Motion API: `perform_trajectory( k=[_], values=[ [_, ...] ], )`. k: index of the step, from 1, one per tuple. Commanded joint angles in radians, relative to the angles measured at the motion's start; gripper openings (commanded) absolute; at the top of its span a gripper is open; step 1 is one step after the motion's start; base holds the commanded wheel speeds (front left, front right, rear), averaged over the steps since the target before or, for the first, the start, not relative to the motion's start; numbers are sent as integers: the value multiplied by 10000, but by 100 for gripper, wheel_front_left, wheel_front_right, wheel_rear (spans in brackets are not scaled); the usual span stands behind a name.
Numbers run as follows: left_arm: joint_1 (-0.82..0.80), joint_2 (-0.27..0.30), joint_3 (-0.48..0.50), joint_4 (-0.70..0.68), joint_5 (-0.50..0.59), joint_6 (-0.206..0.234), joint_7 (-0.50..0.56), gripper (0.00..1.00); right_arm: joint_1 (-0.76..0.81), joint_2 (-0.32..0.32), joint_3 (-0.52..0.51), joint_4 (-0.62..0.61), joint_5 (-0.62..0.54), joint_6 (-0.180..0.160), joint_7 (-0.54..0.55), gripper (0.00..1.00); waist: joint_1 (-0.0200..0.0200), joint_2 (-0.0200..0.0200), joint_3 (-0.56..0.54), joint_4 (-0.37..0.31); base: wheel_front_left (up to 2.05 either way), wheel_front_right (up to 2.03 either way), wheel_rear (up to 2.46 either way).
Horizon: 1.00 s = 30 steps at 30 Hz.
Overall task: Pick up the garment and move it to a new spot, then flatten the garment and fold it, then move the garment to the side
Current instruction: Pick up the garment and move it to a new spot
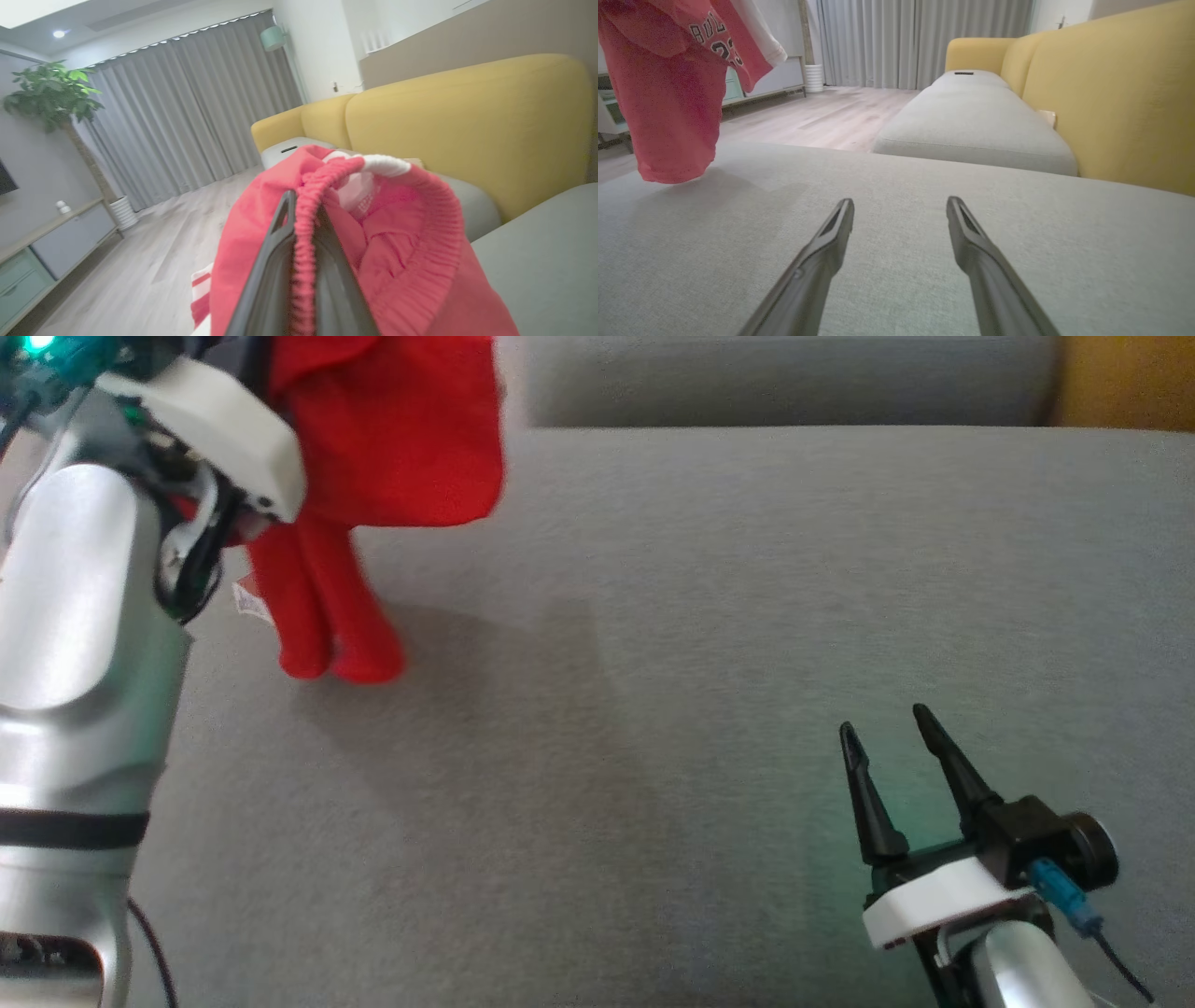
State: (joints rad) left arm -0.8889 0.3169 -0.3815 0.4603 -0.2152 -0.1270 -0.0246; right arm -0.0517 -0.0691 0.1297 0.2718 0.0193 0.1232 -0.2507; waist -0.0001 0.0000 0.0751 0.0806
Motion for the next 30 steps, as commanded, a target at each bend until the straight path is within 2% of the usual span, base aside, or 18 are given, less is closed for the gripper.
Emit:
perform_trajectory(
  k=[1, 8, 12, 16, 18, 23, 26, 27, 28, 29, 30],
  values=[
    [-462, 402, 180, -662, -236, -28, 190, 0, -200, 101, 324, -294, 81, 75, -111, 100, 1, 0, -409, -665, 0, 0, 0],
    [-46, -123, -454, -1367, -1209, -33, 629, 0, -318, 169, 560, -422, 163, 75, -111, 100, 1, 0, -378, -1660, 0, 0, 0],
    [310, -976, -961, -1230, -1517, -32, 280, 0, -399, 181, 654, -473, 197, 75, -111, 100, 1, 0, -110, -2246, 0, 0, 0],
    [725, -1941, -1455, -402, -1747, -22, -272, 0, -541, 185, 760, -549, 328, 75, -111, 100, 1, 0, 342, -2799, 0, 0, 0],
    [852, -2228, -1839, 220, -1715, -24, -581, 0, -639, 186, 812, -597, 402, 75, -111, 100, 1, 0, 638, -3021, 0, 0, 0],
    [877, -2592, -2674, 1964, -1576, -4, -1565, 0, -878, 187, 924, -710, 579, 75, -111, 100, 1, 0, 1393, -3421, 0, 0, 0],
    [670, -2651, -3034, 2634, -1567, 172, -2002, 0, -989, 188, 854, -768, 676, 75, -111, 100, 1, 0, 1731, -3470, 0, 0, 0],
    [633, -2656, -3187, 2715, -1658, 204, -2098, 20, -1001, 188, 845, -758, 685, 75, -111, 100, 1, 0, 1757, -3465, 0, 0, 0],
    [607, -2659, -3348, 2769, -1787, 274, -2156, 64, -996, 188, 833, -747, 685, 75, -111, 100, 1, 0, 1759, -3440, 0, 0, 0],
    [571, -2660, -3510, 2814, -1875, 400, -2199, 96, -977, 188, 818, -733, 682, 75, -111, 100, 1, 0, 1731, -3402, 0, 0, 0],
    [538, -2661, -3649, 2820, -1957, 543, -2239, 100, -950, 188, 805, -710, 677, 75, -111, 100, 1, 0, 1667, -3345, 0, 0, 0]
  ],
)
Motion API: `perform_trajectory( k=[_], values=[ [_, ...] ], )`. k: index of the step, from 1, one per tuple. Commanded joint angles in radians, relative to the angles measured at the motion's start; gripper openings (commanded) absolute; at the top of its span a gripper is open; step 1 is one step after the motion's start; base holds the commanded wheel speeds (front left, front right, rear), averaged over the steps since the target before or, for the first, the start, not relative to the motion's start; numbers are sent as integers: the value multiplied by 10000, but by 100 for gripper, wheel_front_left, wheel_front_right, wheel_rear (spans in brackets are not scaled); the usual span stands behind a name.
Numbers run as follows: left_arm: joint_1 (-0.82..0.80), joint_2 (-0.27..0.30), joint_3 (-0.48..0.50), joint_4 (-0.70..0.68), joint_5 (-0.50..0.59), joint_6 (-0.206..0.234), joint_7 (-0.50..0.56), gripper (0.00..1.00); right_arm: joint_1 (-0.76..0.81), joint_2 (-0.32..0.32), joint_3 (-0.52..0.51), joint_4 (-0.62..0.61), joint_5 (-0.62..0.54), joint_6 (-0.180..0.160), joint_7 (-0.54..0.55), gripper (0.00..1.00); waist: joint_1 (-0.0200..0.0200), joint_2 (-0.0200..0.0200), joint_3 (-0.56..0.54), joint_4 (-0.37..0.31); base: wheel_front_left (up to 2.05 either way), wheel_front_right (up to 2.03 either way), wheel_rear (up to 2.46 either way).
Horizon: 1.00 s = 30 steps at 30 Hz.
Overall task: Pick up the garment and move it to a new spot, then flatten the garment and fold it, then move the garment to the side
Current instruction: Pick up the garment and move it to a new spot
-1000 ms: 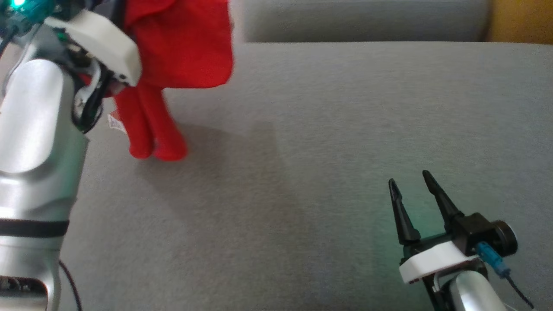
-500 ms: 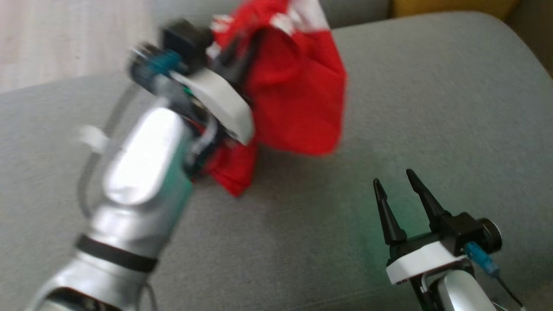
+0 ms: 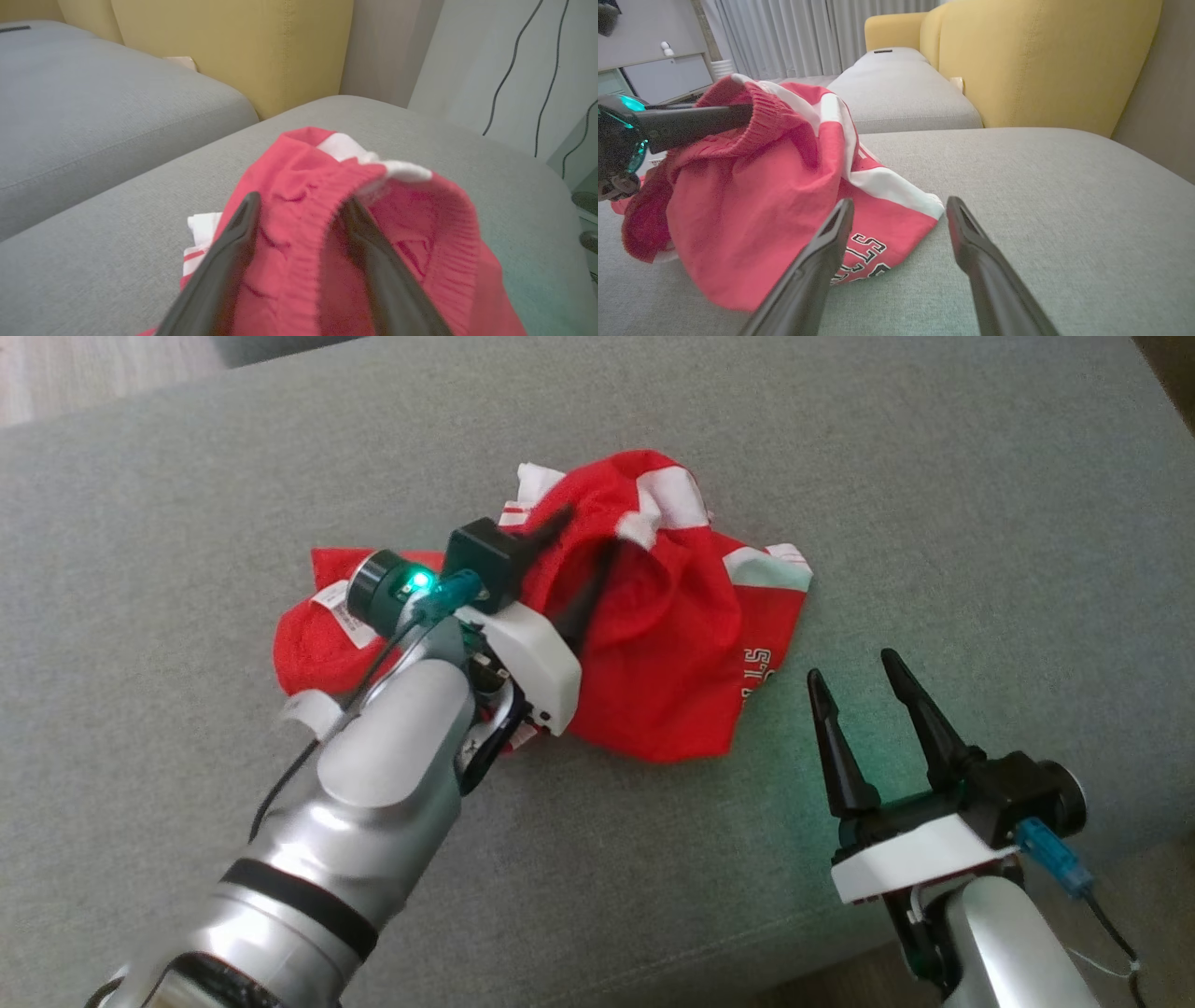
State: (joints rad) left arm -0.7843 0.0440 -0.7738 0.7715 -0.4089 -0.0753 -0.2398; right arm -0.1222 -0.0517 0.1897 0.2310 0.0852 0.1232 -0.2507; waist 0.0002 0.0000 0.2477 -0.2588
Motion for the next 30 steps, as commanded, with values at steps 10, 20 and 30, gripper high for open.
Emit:
perform_trajectory(
  k=[10, 20, 30],
  values=[
    [1049, 271, 435, -1501, -391, 1397, -216, 100, 382, 14, 118, -72, -97, 75, -111, 100, -2, 0, -1768, 1230, 0, 0, 0],
    [4399, 1314, 2021, -4042, -451, 2327, -218, 100, 888, 14, -21, -110, -223, 75, -111, 100, -2, 0, -2317, 2036, 0, 0, 0],
    [6575, 1316, 3107, -5248, 53, 2524, -219, 100, 1041, 14, -103, -148, -444, 75, -111, 100, -2, 0, -2080, 2279, 0, 0, 0]
  ],
)
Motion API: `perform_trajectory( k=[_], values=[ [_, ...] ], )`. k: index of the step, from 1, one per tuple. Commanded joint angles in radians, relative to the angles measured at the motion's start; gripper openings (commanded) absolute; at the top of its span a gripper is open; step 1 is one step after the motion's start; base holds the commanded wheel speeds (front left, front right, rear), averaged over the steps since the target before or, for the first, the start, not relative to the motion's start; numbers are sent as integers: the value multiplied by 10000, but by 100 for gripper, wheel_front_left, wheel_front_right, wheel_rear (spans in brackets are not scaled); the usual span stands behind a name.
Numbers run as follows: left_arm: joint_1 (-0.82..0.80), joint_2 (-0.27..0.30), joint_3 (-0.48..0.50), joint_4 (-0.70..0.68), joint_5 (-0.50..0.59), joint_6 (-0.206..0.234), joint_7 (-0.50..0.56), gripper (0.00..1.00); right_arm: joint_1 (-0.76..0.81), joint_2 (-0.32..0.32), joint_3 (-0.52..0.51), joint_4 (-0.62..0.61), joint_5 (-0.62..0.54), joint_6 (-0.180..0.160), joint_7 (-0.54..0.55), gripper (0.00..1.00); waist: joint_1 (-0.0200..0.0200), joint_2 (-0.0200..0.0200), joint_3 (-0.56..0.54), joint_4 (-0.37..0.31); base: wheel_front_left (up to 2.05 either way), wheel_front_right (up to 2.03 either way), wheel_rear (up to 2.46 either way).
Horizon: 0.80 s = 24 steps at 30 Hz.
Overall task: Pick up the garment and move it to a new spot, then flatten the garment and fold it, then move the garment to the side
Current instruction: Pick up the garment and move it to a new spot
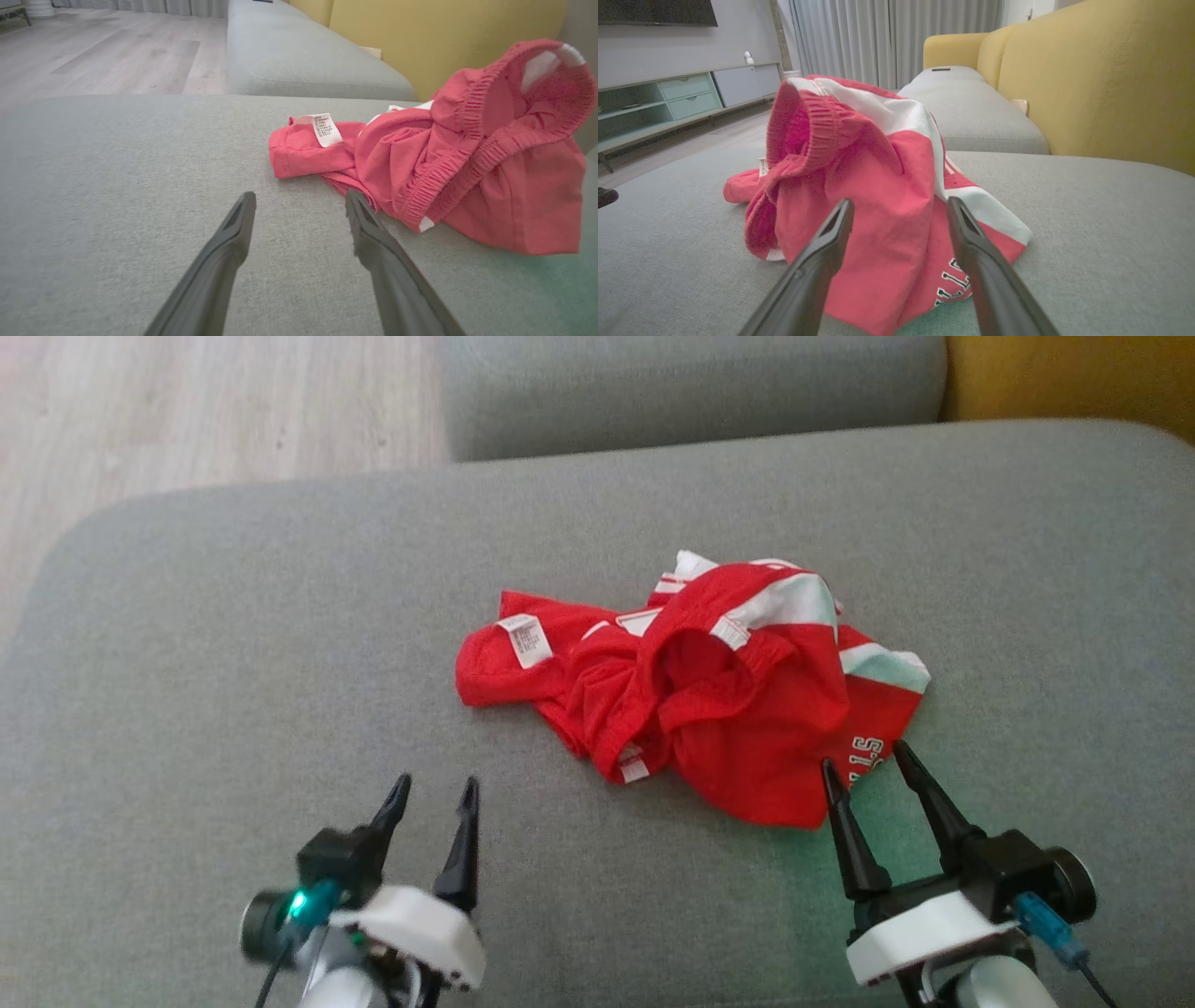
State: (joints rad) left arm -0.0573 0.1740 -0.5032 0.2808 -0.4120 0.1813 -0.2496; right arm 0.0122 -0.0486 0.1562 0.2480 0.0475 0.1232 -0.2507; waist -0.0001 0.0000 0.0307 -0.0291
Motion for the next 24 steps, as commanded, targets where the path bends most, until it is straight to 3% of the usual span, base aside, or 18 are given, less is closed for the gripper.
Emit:
perform_trajectory(
  k=[1, 11, 23, 24],
  values=[
    [-797, -41, 360, -249, 160, -119, -121, 100, -357, -17, 238, -331, -95, 75, -111, 100, 1, 0, 205, -38, 0, 0, 0],
    [-3900, -926, -603, 2912, 614, -1254, -78, 100, -958, -262, 128, -574, -170, 75, -111, 100, 1, 0, 1552, -352, 0, 0, 0],
    [-6572, -1225, -1482, 6757, 642, -1767, 80, 100, -1479, -328, 208, -692, -40, 75, -111, 100, 1, 0, 2439, -858, 0, 0, 0],
    [-6667, -1229, -1570, 6934, 599, -1852, 75, 44, -1502, -322, 215, -686, -32, 75, -111, 100, 1, 0, 2459, -893, 0, 0, 0]
  ],
)
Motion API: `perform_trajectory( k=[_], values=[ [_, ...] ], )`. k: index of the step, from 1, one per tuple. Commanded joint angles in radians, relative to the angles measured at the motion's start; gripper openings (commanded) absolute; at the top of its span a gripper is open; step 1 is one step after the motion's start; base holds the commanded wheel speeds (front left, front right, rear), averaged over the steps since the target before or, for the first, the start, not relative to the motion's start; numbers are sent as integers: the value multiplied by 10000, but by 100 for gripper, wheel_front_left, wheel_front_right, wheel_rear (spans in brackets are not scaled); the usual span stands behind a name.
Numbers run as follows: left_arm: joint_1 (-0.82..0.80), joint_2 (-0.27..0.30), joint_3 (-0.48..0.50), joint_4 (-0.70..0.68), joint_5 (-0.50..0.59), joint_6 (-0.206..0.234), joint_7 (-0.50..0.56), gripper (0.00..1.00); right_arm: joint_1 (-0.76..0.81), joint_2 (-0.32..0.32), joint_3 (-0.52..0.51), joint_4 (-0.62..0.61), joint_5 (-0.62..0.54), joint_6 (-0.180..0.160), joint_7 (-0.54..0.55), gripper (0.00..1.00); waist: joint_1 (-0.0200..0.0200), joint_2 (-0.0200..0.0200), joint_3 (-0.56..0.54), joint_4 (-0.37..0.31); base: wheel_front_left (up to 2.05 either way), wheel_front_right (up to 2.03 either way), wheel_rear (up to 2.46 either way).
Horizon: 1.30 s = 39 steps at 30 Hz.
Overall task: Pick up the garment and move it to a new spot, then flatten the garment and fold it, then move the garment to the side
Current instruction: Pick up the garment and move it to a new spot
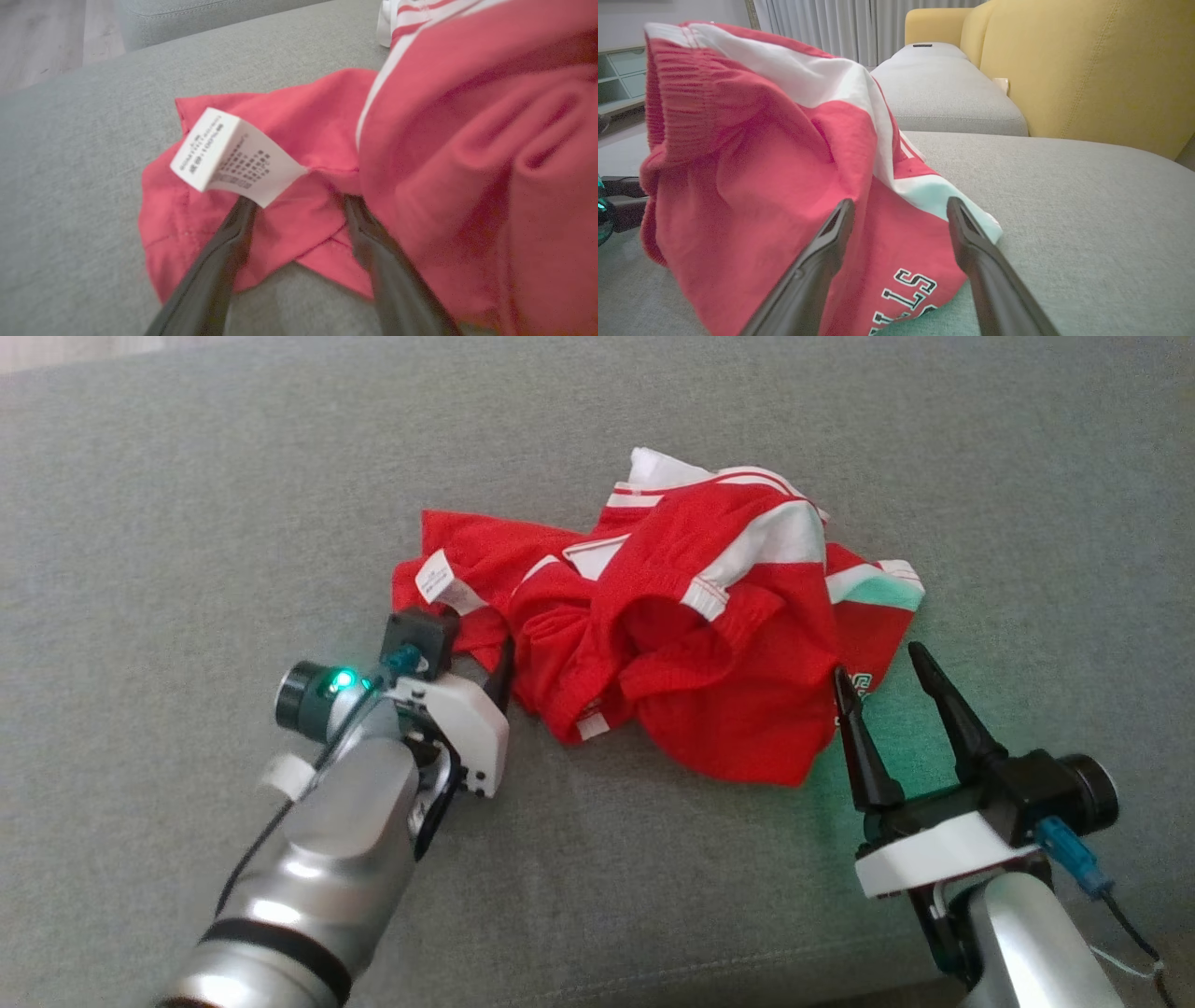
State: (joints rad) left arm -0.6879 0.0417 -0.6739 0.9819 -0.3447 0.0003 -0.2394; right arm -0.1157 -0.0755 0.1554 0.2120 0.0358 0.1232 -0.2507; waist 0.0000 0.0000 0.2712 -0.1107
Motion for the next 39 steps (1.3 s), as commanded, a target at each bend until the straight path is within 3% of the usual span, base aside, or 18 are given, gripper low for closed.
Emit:
perform_trajectory(
  k=[1, 6, 10, 14, 19, 26, 39],
  values=[
    [-437, 92, 56, 32, -138, -119, -46, 0, -245, -46, 231, -319, 91, 75, -111, 100, 0, 0, 65, -112, 0, 0, 0],
    [-606, 88, -81, 150, -401, -124, -191, 0, -195, 3, 162, -256, 100, 75, -111, 100, 0, 0, -185, -142, 0, 0, 0],
    [-598, 88, 259, -702, -502, -22, -216, 0, -29, 43, 103, -200, 97, 75, -111, 100, 0, 0, -569, -35, 0, 0, 0],
    [-270, 333, 1193, -2683, -460, -78, -220, 0, 234, 112, 158, -112, 112, 75, -111, 100, 0, 0, -1211, 163, 0, 0, 0],
    [135, 726, 2211, -4634, -525, -535, -222, 0, 572, 190, 279, 30, 123, 75, -111, 100, 0, 0, -2017, 394, 0, 0, 0],
    [-490, 1765, 2685, -5522, -481, -849, -80, 0, 981, 241, 309, 101, 133, 75, -111, 100, 0, 0, -2603, 713, 0, 0, 0],
    [-2580, 3828, 3530, -5923, 26, -662, 605, 0, 1359, 251, 169, 79, 168, 75, -111, 100, 0, 0, -2765, 1578, 0, 0, 0]
  ],
)
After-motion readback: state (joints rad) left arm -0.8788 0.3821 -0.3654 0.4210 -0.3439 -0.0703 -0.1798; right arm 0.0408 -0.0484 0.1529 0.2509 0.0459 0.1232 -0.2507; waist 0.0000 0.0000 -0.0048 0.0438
